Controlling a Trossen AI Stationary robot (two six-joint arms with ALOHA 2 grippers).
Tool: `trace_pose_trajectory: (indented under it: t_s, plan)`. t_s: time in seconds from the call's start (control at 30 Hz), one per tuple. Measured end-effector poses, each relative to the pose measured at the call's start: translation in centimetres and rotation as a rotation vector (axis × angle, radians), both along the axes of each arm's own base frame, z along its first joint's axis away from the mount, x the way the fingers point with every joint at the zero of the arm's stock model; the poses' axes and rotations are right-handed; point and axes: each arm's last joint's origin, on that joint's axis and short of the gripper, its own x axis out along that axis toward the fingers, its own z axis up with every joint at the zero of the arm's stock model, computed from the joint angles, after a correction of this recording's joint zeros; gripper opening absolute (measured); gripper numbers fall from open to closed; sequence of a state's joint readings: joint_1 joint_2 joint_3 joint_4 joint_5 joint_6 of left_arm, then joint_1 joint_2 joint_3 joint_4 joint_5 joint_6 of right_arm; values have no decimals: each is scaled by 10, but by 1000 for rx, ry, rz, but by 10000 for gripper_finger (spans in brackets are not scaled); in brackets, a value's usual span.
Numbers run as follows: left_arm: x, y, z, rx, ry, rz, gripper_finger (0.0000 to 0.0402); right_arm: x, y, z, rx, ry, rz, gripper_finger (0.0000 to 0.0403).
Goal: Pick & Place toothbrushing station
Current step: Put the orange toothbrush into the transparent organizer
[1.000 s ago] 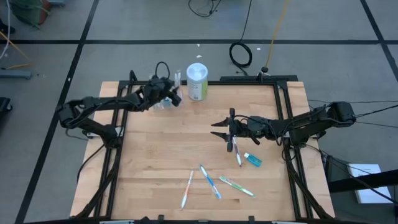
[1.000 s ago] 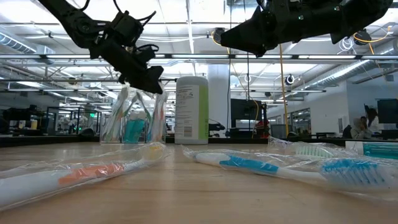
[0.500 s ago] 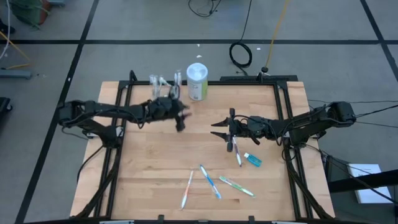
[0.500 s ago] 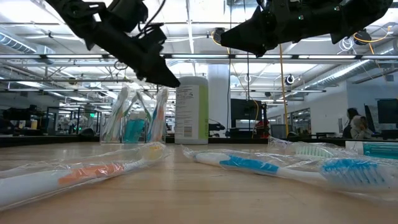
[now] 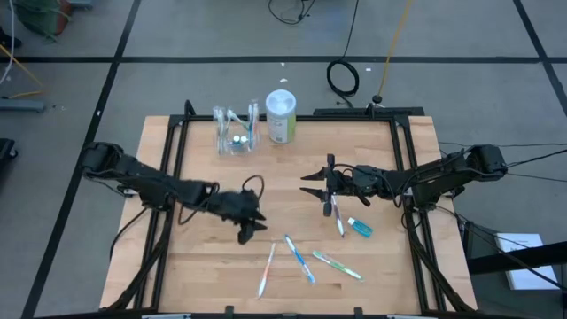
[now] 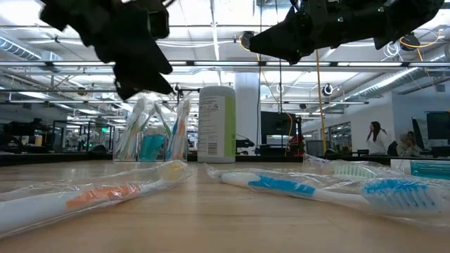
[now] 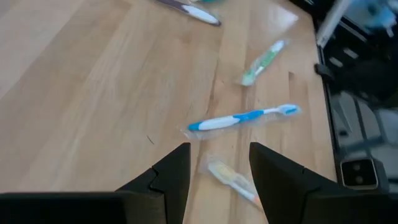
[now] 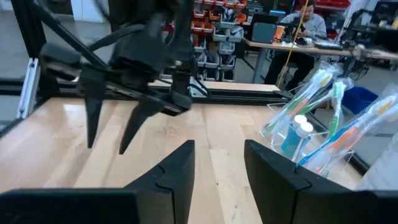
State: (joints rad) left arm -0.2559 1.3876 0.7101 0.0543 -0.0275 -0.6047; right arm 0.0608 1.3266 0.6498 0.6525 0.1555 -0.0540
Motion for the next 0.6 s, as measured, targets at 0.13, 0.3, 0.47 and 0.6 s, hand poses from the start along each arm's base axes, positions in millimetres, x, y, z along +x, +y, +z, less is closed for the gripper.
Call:
trace_pose_trajectory:
  t_s: [0.13, 0.3, 0.47, 0.6]
  plan:
    - [-3, -23, -5, -5, -3, 38, 170, 0, 0, 0, 104, -10, -10, 130]
    - [6, -48, -29, -75, 8, 21, 170, 0, 0, -1, 214, -13, -22, 130]
    - [23, -68, -66, -72, 153, 52, 170, -1, 2, -5, 312, 21, -32, 130]
    - [41, -77, -86, -10, 251, 92, 170, -2, 11, -8, 370, 50, -10, 130]
